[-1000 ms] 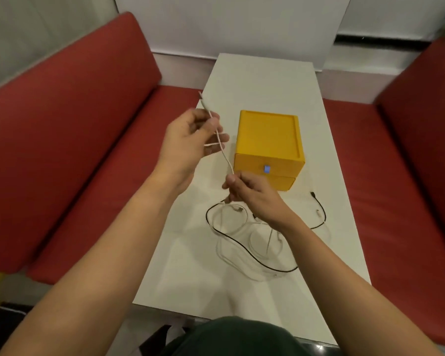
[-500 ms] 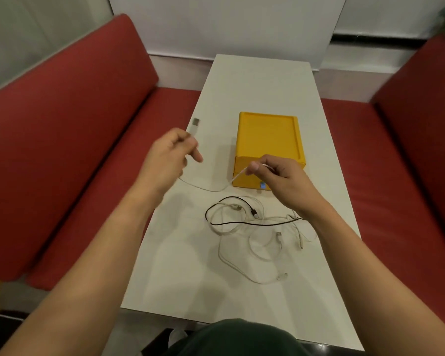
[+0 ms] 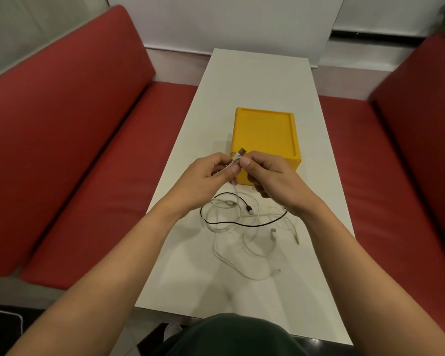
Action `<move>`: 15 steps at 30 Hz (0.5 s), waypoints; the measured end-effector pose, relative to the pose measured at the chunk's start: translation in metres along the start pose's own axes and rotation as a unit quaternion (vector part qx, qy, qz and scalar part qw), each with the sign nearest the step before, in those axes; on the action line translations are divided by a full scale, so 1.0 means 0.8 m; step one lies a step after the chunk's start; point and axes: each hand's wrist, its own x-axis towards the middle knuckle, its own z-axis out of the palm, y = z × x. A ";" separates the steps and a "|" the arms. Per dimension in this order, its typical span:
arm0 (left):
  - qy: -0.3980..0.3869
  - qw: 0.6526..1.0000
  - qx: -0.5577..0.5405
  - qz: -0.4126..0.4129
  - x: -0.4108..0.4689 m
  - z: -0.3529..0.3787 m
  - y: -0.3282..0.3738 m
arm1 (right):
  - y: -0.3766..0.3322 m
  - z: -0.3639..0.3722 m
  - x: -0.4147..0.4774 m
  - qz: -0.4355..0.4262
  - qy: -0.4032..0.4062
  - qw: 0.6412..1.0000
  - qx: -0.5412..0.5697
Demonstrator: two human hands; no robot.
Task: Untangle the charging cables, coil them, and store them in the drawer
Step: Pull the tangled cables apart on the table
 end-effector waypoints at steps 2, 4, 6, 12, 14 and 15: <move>0.021 0.998 0.049 0.030 0.001 -0.002 0.006 | 0.004 -0.008 -0.002 -0.002 0.017 1.000 -0.013; 0.072 0.992 0.083 0.061 0.002 -0.015 0.009 | 0.011 -0.022 -0.007 -0.001 0.023 0.997 -0.069; 0.146 0.982 0.089 0.077 0.002 -0.040 0.008 | 0.021 -0.039 -0.014 -0.001 0.019 0.990 -0.142; 0.270 0.956 0.088 0.073 0.000 -0.084 -0.006 | 0.050 -0.062 -0.023 0.011 0.046 0.977 -0.210; 0.331 0.939 0.051 0.079 0.000 -0.094 -0.002 | 0.066 -0.065 -0.023 0.037 0.055 0.972 -0.227; 0.353 0.932 0.030 0.080 -0.001 -0.102 0.000 | 0.076 -0.067 -0.024 0.044 0.063 0.971 -0.228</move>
